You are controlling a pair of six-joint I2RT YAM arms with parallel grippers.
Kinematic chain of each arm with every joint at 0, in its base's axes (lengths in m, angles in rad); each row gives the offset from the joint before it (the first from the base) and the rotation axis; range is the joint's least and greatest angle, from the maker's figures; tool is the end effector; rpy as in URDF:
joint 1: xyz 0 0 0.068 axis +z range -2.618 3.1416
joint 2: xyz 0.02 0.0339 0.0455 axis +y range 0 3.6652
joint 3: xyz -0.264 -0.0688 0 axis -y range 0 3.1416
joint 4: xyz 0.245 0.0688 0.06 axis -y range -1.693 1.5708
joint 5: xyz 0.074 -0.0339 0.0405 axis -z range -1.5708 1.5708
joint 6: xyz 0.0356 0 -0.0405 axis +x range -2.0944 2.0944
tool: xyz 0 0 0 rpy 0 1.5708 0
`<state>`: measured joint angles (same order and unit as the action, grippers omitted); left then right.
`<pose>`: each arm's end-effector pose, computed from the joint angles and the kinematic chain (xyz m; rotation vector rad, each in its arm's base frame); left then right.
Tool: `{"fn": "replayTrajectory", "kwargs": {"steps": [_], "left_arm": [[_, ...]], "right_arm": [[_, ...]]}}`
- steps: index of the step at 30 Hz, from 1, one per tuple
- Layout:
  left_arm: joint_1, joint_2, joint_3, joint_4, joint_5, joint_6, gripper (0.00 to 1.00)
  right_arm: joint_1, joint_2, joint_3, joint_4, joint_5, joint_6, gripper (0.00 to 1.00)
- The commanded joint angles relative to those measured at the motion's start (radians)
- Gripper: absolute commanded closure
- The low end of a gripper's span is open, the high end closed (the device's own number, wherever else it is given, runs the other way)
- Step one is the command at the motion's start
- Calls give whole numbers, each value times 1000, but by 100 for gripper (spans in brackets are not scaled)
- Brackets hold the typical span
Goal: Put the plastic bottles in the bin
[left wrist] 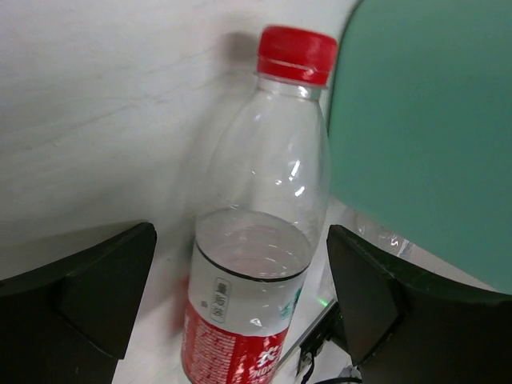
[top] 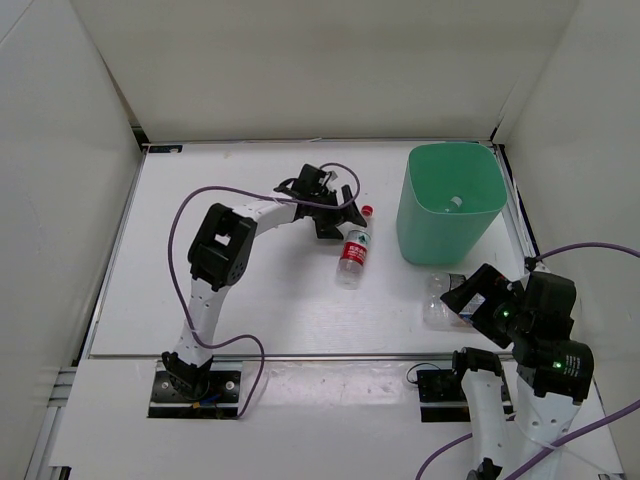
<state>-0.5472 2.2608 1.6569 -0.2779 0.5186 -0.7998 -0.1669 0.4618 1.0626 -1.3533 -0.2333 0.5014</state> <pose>0.4097 -0.2703 0.1464 -0.0846 2.6930 -1.1564 0.0321 0.0029 0.3449 0.6540 2.2456 0.4385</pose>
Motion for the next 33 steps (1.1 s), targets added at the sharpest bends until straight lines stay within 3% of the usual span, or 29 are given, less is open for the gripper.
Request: {"fn": "replayTrajectory", "kwargs": {"steps": [1, 5, 10, 14, 18, 19, 21, 22, 24, 26, 29, 33], "left_arm": [[-37, -52, -23, -23, 37, 25, 0], [-56, -30, -23, -23, 57, 11, 2], [-56, -78, -46, -23, 25, 2, 45], [-4, -158, 55, -32, -18, -36, 53], [10, -227, 303, -32, -184, -59, 49], [10, -227, 454, -32, -251, -59, 47], [1, -186, 634, -32, -290, -26, 43], [1, -114, 825, -32, -299, -26, 37], [-34, -38, 979, -21, -287, 0, 35], [-54, 2, 997, 40, -227, 1, 35], [-127, -38, 861, 127, -248, 48, 35], [-226, 49, 964, 175, -337, 88, 34]], "right_arm": [[6, -9, -13, -4, 12, -21, 0], [6, -9, -13, -4, 3, -31, 0], [6, 0, -13, -4, -26, -40, 0], [6, 9, -23, 17, -47, -40, 0], [6, 9, -49, 37, -84, -40, 0], [6, 9, -49, 37, -84, -40, 0], [6, 9, -49, 37, -95, -40, 0], [6, 9, -58, 48, -95, -40, 0], [6, 9, -58, 48, -104, -40, 0], [6, 18, -58, 59, -104, -40, 0], [6, 28, -47, 77, -104, -40, 0], [6, 61, -26, 86, -95, -50, 0]]}}
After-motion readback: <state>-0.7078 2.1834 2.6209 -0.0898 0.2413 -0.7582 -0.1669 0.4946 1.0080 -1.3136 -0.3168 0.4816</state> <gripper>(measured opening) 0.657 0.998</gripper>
